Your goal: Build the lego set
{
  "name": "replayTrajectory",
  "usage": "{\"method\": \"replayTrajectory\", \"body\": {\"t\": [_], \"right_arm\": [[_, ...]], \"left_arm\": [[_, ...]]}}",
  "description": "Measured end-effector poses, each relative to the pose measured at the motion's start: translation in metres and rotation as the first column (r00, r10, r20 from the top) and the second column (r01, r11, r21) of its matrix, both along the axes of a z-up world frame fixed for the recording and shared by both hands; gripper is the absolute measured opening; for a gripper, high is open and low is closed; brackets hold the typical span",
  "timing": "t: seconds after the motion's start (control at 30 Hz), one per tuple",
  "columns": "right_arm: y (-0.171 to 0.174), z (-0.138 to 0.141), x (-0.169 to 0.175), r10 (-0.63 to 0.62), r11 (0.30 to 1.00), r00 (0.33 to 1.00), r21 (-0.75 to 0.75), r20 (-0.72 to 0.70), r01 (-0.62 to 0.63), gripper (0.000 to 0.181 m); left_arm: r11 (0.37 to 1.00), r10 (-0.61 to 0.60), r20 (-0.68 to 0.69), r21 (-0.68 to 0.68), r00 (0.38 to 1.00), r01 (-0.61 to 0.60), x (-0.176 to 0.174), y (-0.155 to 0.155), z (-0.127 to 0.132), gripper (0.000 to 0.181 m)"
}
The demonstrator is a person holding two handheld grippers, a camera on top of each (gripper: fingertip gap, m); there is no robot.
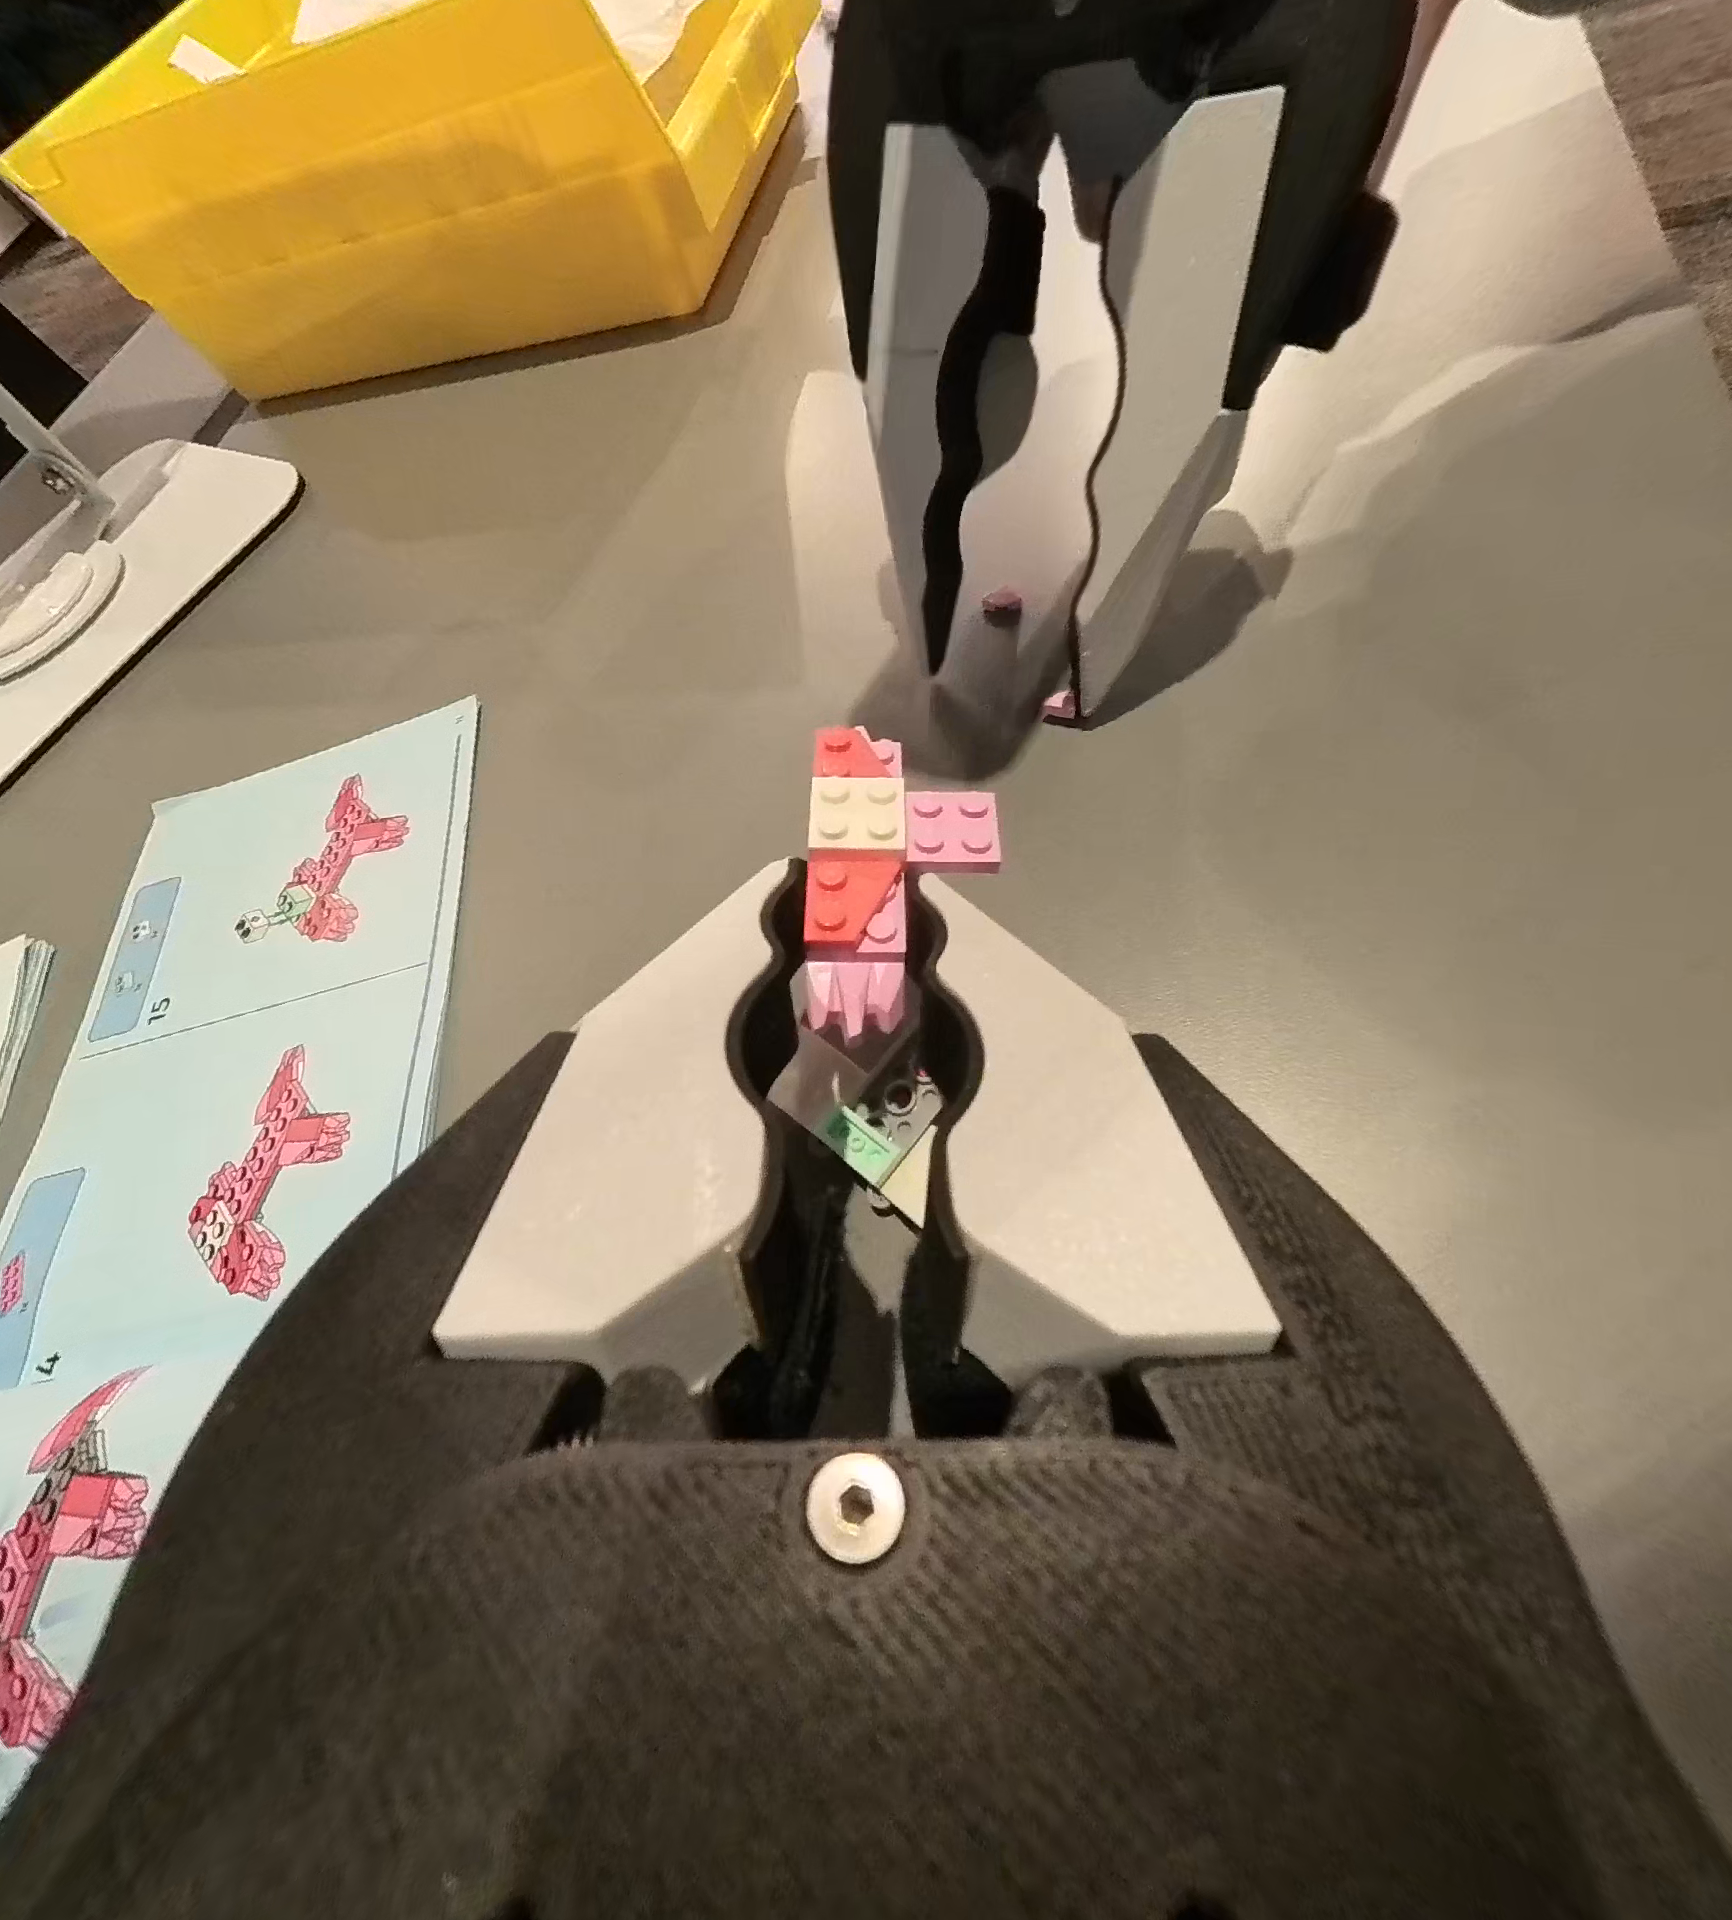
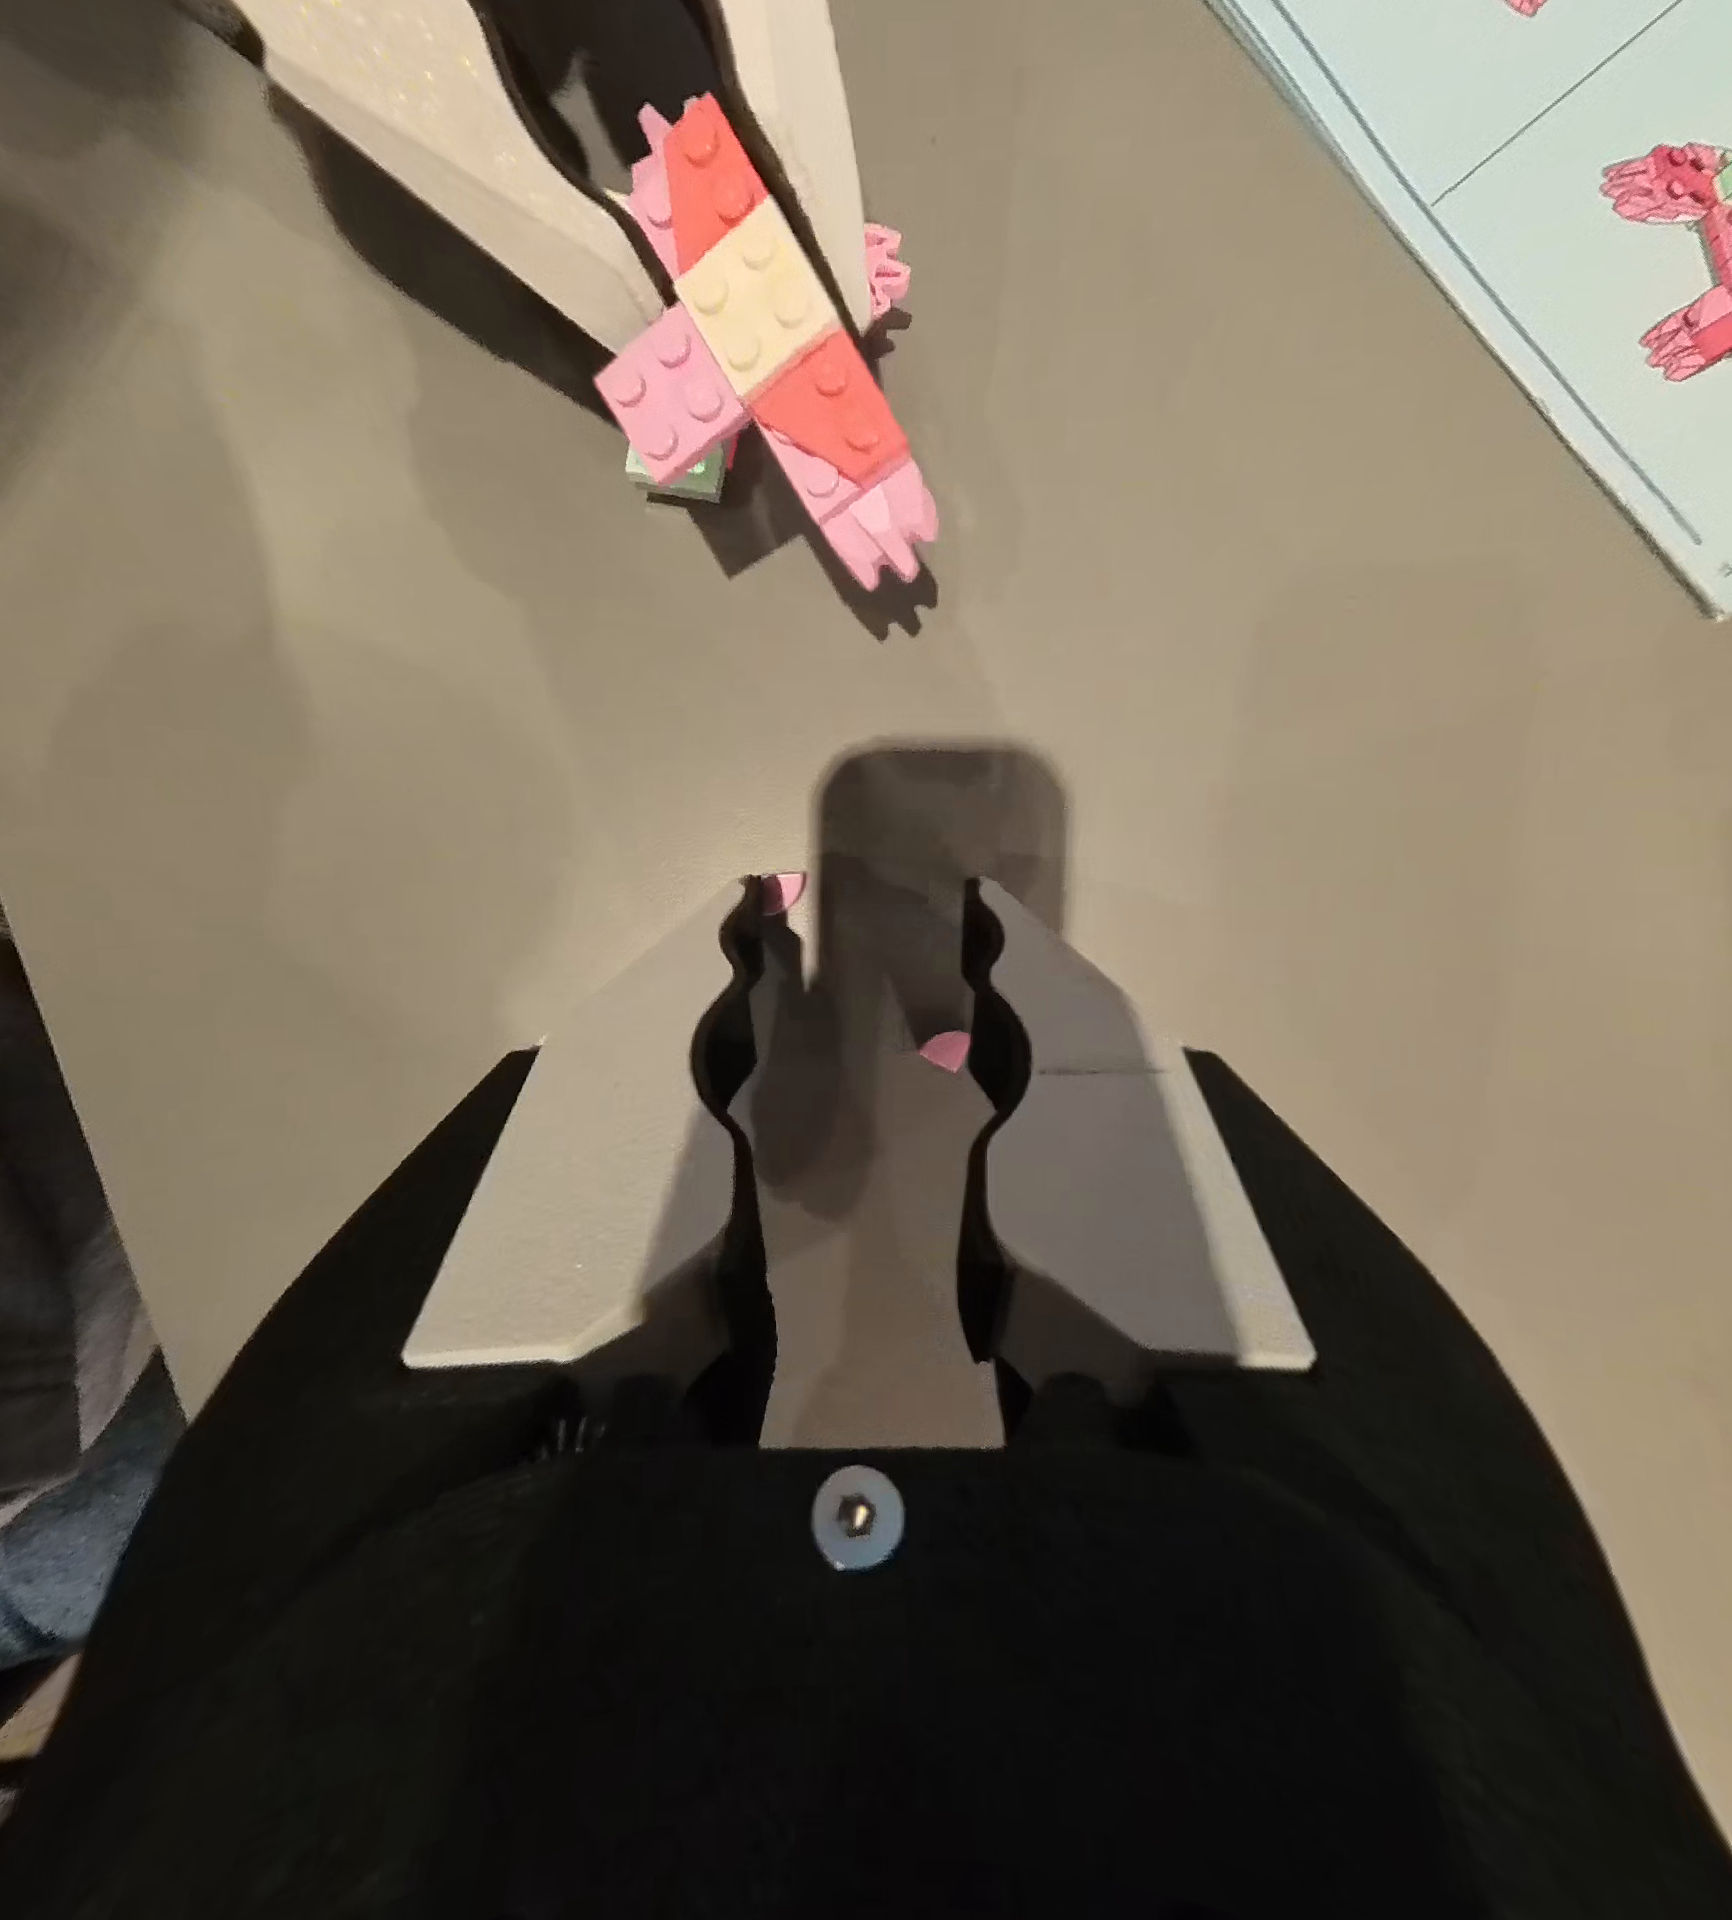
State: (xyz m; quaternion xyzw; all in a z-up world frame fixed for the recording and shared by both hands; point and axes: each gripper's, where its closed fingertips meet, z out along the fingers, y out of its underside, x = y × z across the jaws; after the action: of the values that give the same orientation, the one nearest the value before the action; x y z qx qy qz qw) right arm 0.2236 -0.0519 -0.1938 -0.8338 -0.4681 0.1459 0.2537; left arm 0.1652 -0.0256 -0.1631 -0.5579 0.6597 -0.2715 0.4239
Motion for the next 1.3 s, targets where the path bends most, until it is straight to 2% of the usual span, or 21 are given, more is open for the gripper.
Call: {"method": "replayTrajectory", "body": {"t": [0.17, 0.43, 0.57, 0.77, 0.87, 1.03, 1.2, 1.3], "right_arm": [[0.004, 0.004, 0.002, 0.033, 0.986, 0.994, 0.161, 0.105, -0.050, 0.046], [0.009, 0.011, -0.001, -0.003, 0.980, 0.998, 0.199, 0.066, -0.010, 0.060], [0.010, 0.006, 0.000, -0.006, 0.980, 0.995, 0.198, 0.098, -0.013, 0.065], [0.014, 0.015, -0.005, -0.005, 0.965, 0.996, 0.263, 0.084, -0.017, 0.070], [0.014, 0.012, -0.004, 0.000, 0.961, 0.993, 0.273, 0.120, -0.033, 0.071], [0.011, 0.010, -0.007, 0.004, 0.970, 0.996, 0.243, 0.094, -0.027, 0.070], [-0.013, 0.013, -0.028, 0.069, 0.996, 0.992, 0.064, -0.107, -0.062, 0.055], [-0.019, 0.013, -0.035, 0.086, 0.996, 0.983, 0.022, -0.160, -0.083, 0.053]], "left_arm": [[1.000, -0.003, 0.001, -0.002, 1.000, 0.003, 0.000, -0.001, 0.000, 0.017], [1.000, -0.004, 0.008, -0.008, 1.000, 0.004, 0.000, -0.001, 0.002, 0.017], [1.000, -0.009, 0.011, -0.016, 1.000, 0.009, 0.000, -0.003, 0.002, 0.017], [0.998, -0.043, 0.027, -0.048, 0.999, 0.044, 0.002, -0.010, 0.005, 0.017], [0.996, -0.051, 0.026, -0.066, 0.998, 0.052, 0.002, -0.011, 0.004, 0.017], [0.997, -0.040, 0.029, -0.062, 0.999, 0.042, 0.002, -0.009, 0.005, 0.017], [0.997, -0.007, 0.046, -0.075, 0.999, 0.010, 0.000, -0.002, 0.009, 0.017], [0.997, 0.002, 0.053, -0.078, 0.999, 0.002, -0.001, 0.000, 0.010, 0.017]]}}
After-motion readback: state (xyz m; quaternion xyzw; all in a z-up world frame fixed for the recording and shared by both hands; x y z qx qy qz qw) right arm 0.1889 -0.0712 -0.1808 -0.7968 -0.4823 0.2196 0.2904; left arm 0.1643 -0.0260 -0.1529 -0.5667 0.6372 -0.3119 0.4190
